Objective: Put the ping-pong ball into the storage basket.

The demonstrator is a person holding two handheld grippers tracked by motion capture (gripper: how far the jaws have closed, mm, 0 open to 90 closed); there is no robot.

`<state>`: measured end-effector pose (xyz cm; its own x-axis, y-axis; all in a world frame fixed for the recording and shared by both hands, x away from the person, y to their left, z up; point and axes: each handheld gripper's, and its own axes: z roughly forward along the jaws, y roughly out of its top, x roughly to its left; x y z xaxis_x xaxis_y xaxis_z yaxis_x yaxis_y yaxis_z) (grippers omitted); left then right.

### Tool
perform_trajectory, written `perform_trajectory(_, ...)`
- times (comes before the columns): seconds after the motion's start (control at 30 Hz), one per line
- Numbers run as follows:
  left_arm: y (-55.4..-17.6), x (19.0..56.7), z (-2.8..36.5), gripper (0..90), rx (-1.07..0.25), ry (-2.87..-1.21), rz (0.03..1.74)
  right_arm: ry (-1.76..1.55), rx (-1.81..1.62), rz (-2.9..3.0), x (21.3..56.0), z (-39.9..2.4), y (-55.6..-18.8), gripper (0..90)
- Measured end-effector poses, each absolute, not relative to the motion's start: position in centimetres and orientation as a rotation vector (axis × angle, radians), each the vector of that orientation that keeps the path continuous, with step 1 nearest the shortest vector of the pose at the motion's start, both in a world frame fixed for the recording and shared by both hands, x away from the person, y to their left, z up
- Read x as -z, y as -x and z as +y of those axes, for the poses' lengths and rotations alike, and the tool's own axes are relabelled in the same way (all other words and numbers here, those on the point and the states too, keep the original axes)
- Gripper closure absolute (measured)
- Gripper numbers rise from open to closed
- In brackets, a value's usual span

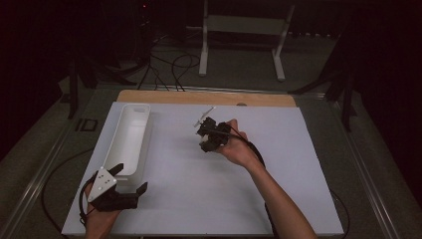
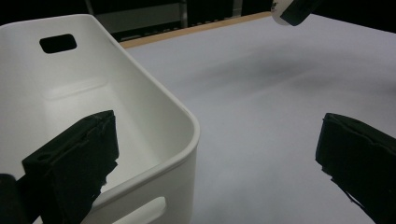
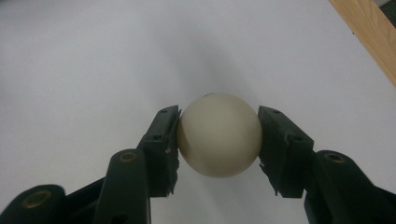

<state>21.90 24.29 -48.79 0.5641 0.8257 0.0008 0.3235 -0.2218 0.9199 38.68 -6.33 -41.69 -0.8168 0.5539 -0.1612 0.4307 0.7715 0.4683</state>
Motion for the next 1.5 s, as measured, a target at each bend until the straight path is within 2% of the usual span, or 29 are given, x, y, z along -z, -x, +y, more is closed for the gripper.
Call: perform_trajectory(1.5, -21.9, 48.8, 24.3, 0.0, -0.628, -1.787, 0.951, -0.7, -0.615, 2.681, 39.8, -4.7, -39.0, 50.3)
